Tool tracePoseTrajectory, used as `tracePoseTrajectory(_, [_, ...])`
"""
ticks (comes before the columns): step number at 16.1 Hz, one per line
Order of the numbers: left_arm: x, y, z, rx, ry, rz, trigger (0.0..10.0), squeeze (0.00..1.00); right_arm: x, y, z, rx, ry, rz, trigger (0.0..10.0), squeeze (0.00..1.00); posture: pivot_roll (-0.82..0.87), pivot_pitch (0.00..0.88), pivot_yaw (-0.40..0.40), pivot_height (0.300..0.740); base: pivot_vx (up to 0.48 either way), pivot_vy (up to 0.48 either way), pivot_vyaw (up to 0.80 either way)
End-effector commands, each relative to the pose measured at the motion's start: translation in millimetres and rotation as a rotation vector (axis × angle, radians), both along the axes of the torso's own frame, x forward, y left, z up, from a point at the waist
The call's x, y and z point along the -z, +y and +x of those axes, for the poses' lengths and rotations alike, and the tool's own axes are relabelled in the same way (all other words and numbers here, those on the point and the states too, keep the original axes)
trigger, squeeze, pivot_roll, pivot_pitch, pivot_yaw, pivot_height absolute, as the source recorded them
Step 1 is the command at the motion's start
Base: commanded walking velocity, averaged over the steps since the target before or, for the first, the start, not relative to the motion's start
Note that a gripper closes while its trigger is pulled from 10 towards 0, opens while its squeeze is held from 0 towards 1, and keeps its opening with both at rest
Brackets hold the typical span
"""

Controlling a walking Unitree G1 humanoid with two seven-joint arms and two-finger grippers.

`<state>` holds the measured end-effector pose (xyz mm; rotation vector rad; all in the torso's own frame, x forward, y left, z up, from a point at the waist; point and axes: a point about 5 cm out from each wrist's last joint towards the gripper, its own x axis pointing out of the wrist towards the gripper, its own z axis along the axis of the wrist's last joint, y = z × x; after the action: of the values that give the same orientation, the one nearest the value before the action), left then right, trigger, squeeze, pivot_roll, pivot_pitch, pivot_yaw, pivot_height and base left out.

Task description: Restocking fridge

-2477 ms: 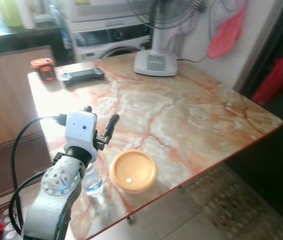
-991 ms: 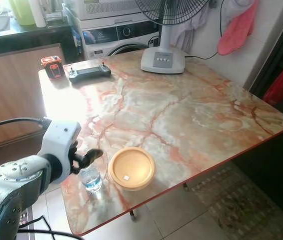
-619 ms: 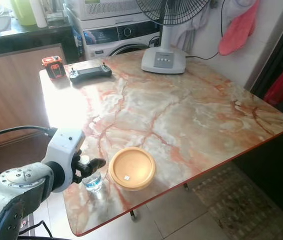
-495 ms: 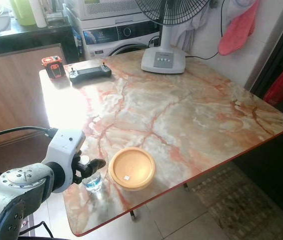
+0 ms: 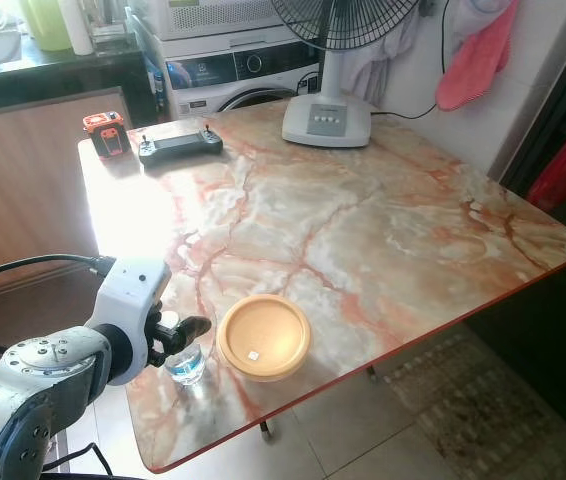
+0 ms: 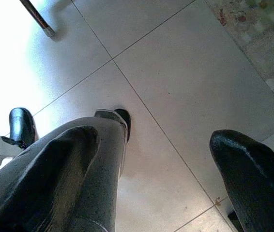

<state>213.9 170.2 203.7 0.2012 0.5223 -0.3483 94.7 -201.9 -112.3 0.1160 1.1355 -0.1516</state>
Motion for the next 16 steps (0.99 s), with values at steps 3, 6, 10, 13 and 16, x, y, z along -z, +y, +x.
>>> tracePoseTrajectory(3, [3.9, -2.6, -0.6, 0.008, 0.027, -0.011, 7.7, 0.00, 0.2, -2.3, -2.0, 0.019, 0.008, 0.002, 10.0, 0.00, 0.22, 0.000, -0.020, 0.740, 0.000, 0.000, 0.00])
tracePoseTrajectory(6, [5.9, -2.7, -0.8, -0.005, 0.033, -0.022, 10.0, 0.00, 0.3, -2.4, -2.1, 0.018, 0.012, 0.002, 10.0, 0.00, 0.22, 0.000, -0.022, 0.740, 0.000, 0.000, 0.00])
tracePoseTrajectory(10, [7.3, -1.7, -1.2, -0.010, 0.039, -0.014, 4.7, 0.00, 0.4, -2.5, -2.1, 0.009, 0.016, 0.000, 10.0, 0.00, 0.22, 0.000, -0.022, 0.740, 0.000, 0.000, 0.00])
tracePoseTrajectory(13, [8.2, -1.5, -1.4, -0.016, 0.043, -0.015, 0.0, 0.00, 0.4, -2.3, -2.2, 0.009, 0.016, 0.002, 10.0, 0.00, 0.22, 0.000, -0.022, 0.740, 0.000, 0.000, 0.00])
tracePoseTrajectory(16, [10.3, -1.3, -2.0, -0.020, 0.052, -0.017, 0.0, 0.00, 0.5, -2.3, -2.3, 0.009, 0.019, 0.001, 10.0, 0.00, 0.22, 0.000, -0.021, 0.740, 0.000, 0.000, 0.00])
